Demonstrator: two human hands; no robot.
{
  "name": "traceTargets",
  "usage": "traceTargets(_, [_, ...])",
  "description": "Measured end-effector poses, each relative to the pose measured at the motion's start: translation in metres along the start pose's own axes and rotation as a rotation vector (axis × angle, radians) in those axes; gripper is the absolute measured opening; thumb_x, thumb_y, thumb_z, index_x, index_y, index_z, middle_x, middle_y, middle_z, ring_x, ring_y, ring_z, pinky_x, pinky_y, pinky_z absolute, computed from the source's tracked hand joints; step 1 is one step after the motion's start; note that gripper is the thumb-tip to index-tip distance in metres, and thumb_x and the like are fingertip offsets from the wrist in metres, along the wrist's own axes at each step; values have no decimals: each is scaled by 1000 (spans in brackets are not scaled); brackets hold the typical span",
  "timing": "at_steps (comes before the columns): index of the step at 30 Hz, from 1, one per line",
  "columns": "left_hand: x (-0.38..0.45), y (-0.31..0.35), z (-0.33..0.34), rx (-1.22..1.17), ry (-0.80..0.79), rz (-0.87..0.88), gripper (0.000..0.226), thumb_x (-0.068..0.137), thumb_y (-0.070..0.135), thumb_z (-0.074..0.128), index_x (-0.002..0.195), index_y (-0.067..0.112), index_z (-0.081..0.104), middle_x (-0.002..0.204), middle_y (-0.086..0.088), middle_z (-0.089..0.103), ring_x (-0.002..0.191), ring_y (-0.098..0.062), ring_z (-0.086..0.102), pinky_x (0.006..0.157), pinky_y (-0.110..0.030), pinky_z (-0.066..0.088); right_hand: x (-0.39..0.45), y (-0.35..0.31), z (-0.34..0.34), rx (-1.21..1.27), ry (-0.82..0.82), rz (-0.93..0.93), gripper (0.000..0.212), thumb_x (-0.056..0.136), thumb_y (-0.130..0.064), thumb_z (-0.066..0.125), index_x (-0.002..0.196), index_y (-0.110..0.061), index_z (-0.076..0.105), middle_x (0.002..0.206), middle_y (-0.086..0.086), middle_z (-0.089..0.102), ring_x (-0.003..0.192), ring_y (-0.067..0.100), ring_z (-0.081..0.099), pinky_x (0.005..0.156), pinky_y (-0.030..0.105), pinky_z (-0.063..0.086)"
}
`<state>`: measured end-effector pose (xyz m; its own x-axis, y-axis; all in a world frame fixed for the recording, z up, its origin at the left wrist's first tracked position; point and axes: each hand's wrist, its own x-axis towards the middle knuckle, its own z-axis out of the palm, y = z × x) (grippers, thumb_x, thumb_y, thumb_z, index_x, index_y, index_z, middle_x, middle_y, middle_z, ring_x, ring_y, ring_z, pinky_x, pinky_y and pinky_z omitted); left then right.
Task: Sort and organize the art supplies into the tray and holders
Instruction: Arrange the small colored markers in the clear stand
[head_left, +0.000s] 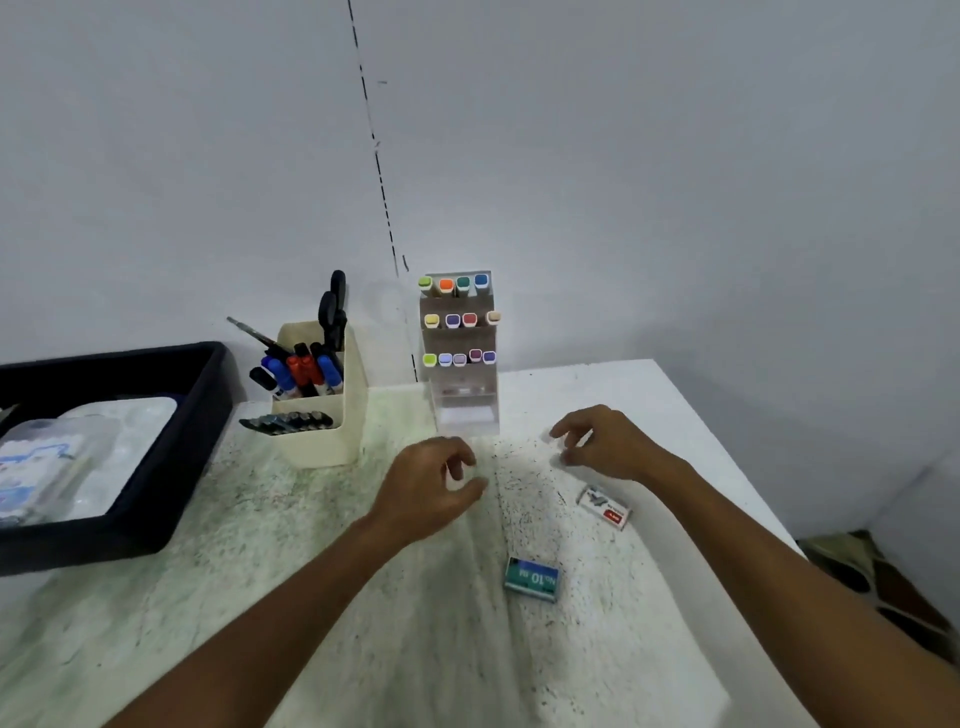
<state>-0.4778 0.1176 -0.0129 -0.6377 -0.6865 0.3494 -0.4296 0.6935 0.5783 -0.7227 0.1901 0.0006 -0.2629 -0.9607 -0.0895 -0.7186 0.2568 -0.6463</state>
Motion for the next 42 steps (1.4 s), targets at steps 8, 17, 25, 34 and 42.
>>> traceTargets(8, [-30, 50, 49, 494, -451, 44, 75, 64, 87, 50, 99, 22, 46, 80, 7, 59, 72, -12, 57, 66, -27, 45, -49, 20, -4, -272, -191, 180, 62, 73, -28, 83, 126, -25, 51, 110, -3, 54, 90, 15, 53, 65, 24, 39])
traceTargets(17, [-38, 23, 25, 402, -280, -37, 51, 72, 66, 66, 98, 24, 51, 86, 10, 53, 77, -8, 49, 64, -21, 35, -48, -3, 49, -59, 40, -10, 42, 77, -29, 79, 116, -22, 65, 81, -13, 53, 68, 0, 50, 58, 17, 36])
traceTargets(25, [-36, -44, -7, 381, -166, -50, 46, 77, 49, 72, 112, 20, 70, 116, 2, 65, 106, -17, 49, 82, -30, 45, -23, -42, 95, -218, 57, -226, 39, 88, -42, 62, 120, -19, 68, 99, 2, 55, 87, 14, 54, 70, 24, 41])
traceTargets(34, [-27, -57, -9, 339, -132, 73, 44, 77, 39, 75, 111, 12, 71, 114, -5, 67, 104, -22, 56, 85, -34, 50, -7, -54, 83, -462, -37, -371, 41, 89, -38, 61, 127, -21, 62, 132, -4, 58, 120, 17, 48, 92, 33, 47])
traceTargets(42, [8, -42, -16, 420, 141, 276, 36, 73, 25, 81, 102, 6, 72, 110, -13, 68, 85, -24, 67, 62, -31, 58, 7, -47, 78, -254, 363, -543, 38, 70, -26, 82, 104, -11, 72, 113, 5, 68, 67, 18, 68, 55, 25, 56])
